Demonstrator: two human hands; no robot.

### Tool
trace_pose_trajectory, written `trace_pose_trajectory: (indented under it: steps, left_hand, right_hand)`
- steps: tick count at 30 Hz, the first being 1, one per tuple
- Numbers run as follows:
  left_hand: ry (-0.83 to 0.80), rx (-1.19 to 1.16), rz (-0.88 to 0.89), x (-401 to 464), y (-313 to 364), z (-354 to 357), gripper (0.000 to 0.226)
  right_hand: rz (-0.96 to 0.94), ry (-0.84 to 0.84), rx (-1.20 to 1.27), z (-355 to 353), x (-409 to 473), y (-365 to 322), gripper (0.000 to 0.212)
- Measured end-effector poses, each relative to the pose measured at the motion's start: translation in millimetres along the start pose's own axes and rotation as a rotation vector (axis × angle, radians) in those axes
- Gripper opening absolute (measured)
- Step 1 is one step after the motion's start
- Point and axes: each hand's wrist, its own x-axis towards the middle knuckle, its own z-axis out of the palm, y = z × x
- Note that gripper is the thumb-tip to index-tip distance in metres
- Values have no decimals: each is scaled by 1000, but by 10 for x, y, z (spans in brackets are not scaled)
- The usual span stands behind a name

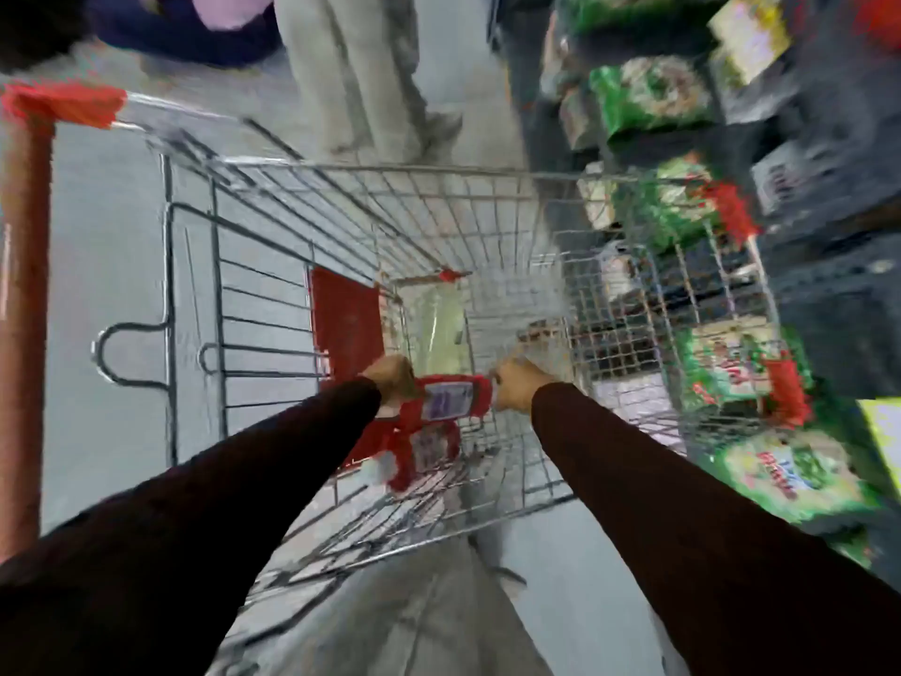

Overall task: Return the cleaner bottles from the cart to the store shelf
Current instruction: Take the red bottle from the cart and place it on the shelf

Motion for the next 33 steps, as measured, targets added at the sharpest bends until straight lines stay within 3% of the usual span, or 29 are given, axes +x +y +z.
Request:
trace_pose_trajectory:
  steps: [3, 5, 11, 13, 15, 17, 19, 20, 21, 23, 26, 30, 33]
  left_hand:
    - [-160, -51, -23, 178, 5, -2, 38]
    - [-235, -120, -26, 266, 22, -37, 35]
    - [-447, -562, -68, 175, -11, -468, 18]
    - [-493, -682, 24, 15, 82, -741, 11]
    - [-489, -754, 186, -196, 296, -1082, 20]
    - [-551, -801, 220, -449, 505, -1338, 21]
    - [-413, -737, 231, -658, 787, -1613, 38]
    - [-400, -856, 260, -729, 942, -1720, 44]
    - [-385, -892, 378, -890, 1211, -1793, 43]
    - [-525, -1019, 577, -1319, 1845, -1888, 29]
    - [-672, -1115, 834, -1898, 2772, -1950, 54]
    - [-854, -1011, 1170, -2937, 3829, -1879, 70]
    - [-896, -829, 1357, -3873, 4480, -1737, 70]
  right_hand:
    - [6, -28, 31, 145, 231, -20, 29]
    - [-21, -53, 17, 280, 331, -11, 36]
    - [-104, 60, -6, 297, 293, 129, 94]
    - [-149, 208, 42, 132, 175, 208, 85]
    - [-181, 374, 157, -45, -36, 293, 68]
    - [-199, 442, 332, -177, -274, 335, 61]
    - [-212, 471, 564, -299, -637, 353, 54]
    - [-215, 496, 676, -334, -821, 344, 49]
    - [-221, 556, 774, -389, -1076, 352, 46]
    - [-248, 667, 970, -472, -1538, 350, 49]
    - [-333, 837, 1222, -594, -2348, 371, 61]
    - [-421, 1116, 1238, -743, -3584, 486, 49]
    - [-484, 1393, 1178, -751, -4497, 638, 38]
